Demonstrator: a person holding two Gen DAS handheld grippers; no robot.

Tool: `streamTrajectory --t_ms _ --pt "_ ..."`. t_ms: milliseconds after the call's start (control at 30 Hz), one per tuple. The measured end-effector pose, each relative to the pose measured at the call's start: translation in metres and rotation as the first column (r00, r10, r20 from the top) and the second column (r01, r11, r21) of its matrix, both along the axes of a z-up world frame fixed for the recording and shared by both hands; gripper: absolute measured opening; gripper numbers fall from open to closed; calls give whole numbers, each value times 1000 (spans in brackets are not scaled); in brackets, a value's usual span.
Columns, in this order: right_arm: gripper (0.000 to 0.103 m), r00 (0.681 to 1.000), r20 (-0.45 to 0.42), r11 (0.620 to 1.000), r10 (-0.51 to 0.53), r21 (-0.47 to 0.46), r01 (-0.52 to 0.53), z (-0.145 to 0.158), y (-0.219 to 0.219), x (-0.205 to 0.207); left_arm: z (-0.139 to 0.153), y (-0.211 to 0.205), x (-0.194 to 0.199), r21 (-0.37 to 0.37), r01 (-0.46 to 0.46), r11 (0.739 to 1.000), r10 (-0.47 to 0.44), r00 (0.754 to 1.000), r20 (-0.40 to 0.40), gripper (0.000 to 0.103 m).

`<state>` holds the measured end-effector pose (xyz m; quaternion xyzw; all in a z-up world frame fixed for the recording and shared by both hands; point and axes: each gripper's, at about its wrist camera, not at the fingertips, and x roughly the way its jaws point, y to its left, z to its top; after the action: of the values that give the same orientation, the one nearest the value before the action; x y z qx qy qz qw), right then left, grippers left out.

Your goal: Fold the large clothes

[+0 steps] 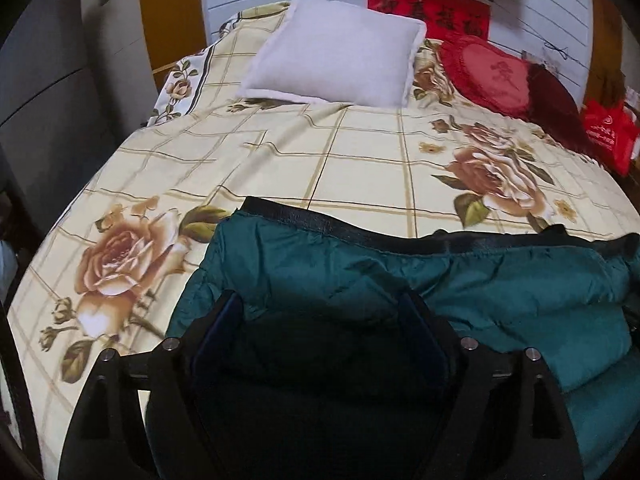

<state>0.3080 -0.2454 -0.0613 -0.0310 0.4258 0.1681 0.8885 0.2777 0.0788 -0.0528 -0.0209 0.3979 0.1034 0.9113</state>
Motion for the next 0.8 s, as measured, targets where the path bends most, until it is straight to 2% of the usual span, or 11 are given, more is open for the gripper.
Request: streamTrajectory --t_ms 67,267,367,667,733,767,800 --pt "95 1000 -15 1000 -8 23 9 -5 -2 13 -7 0 8 -4 -14 1000 14 1000 -4 80" --pt "101 996 -66 998 53 -35 -56 -16 17 50 -20 14 28 -57 -60 997 56 996 -65 80" --pt "102 995 -72 996 66 -58 -71 -17 21 53 -23 13 34 -43 -64 997 59 994 -90 80" --pt "102 997 -51 997 62 -44 -64 -13 20 50 -23 12 37 -32 -51 998 47 992 -114 81" --pt "97 999 -38 995 36 -91 -40 1 20 40 -15 15 39 -49 -34 998 26 986 -162 79" --pt "92 999 -26 996 18 -84 -20 12 17 30 -6 17 35 -66 -29 997 17 984 -175 76" --pt "89 1000 -5 999 7 -42 -7 27 11 18 5 20 28 -90 -31 995 16 986 -165 67"
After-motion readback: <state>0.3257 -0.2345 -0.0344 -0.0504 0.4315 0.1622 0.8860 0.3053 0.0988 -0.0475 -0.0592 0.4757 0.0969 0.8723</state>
